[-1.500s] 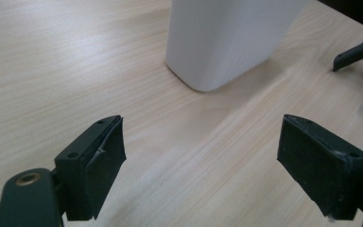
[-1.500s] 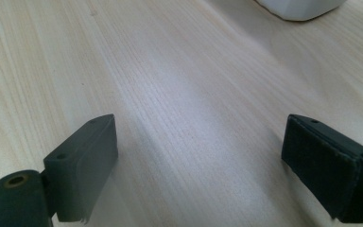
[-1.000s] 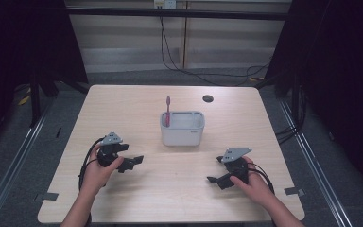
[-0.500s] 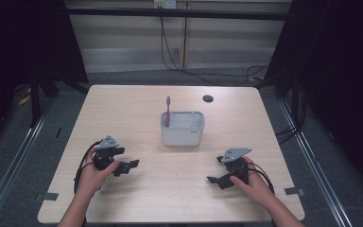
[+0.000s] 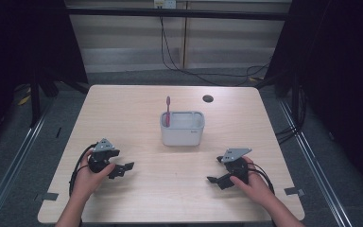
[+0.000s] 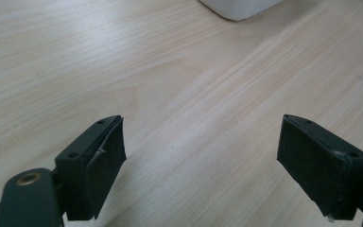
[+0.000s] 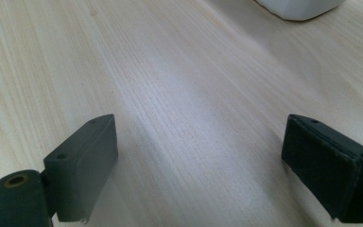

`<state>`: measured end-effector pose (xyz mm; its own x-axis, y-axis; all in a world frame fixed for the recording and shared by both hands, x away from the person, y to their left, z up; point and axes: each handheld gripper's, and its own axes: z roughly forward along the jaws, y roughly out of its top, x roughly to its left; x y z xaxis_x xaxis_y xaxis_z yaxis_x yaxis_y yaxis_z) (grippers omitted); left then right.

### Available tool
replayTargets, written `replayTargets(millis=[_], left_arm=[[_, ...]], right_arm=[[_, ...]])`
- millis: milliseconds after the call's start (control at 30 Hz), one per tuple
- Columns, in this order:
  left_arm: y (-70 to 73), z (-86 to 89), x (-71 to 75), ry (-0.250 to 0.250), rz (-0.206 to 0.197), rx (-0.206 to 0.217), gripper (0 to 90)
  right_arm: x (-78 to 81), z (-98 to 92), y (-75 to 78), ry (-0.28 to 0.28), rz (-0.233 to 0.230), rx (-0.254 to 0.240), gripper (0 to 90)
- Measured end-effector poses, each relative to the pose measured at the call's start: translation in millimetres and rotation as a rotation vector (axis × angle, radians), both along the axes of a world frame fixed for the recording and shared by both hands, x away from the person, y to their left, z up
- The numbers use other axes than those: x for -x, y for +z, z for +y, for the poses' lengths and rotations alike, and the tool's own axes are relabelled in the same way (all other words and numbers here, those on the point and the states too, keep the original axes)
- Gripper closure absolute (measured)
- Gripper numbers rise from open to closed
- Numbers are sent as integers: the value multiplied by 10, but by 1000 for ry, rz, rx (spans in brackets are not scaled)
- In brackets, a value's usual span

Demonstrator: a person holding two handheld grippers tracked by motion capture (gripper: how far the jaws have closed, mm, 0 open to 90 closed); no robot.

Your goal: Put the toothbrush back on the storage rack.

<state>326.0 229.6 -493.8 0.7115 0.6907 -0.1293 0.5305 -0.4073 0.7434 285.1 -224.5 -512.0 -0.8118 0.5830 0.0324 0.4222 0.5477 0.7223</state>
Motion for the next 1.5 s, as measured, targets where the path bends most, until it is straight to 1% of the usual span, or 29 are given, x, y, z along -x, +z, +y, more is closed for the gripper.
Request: replayTargets(millis=[133, 200, 267, 300, 367, 467, 500, 567, 700, 733, 767, 867, 967, 1000, 1133, 1367, 1500], left_arm=[[-25, 22, 8, 4, 0, -9, 157], [-34, 33, 10, 2, -3, -26, 157], [-48, 36, 15, 6, 2, -22, 157], [-54, 40, 14, -1, 2, -31, 157], [-70, 41, 12, 0, -5, -45, 157], [-89, 40, 17, -9, 6, -53, 157], [-99, 34, 19, -10, 5, -62, 157], [-113, 29, 19, -20, -1, -79, 157], [-119, 25, 20, -26, -8, -82, 155], [-120, 25, 21, -30, -11, -89, 155], [-123, 25, 22, -35, -23, -100, 155], [-137, 19, 28, -51, -40, -112, 153], [-149, 21, 28, -51, -56, -112, 145], [-157, 21, 28, -50, -61, -104, 142], [-155, 22, 25, -50, -59, -110, 133], [-158, 16, 21, -41, -50, -107, 113], [-159, 11, 16, -35, -49, -115, 98]], right_arm=[[0, 0, 0, 0, 0, 0, 108], [1, 0, 0, -1, 1, 0, 108], [2, 0, 0, -1, 0, 0, 108], [2, 1, 0, -2, 1, 0, 108], [2, 0, 0, -1, 1, 0, 107], [2, 1, 0, -2, 1, 0, 108], [3, 1, 0, -2, 1, 0, 108], [2, 0, 0, -1, -1, 0, 108], [2, 0, 0, -2, 0, 0, 108], [2, 0, 0, -1, -1, 0, 108], [2, 0, 0, -2, -1, 0, 108], [2, 0, 0, -2, -1, 0, 107], [3, 1, 0, -3, 0, 0, 108], [3, 1, 0, -3, 0, 0, 108], [4, 1, 0, -3, 0, 0, 108], [5, 1, 0, -4, -1, 0, 108], [5, 1, -1, -4, -1, 0, 107]])
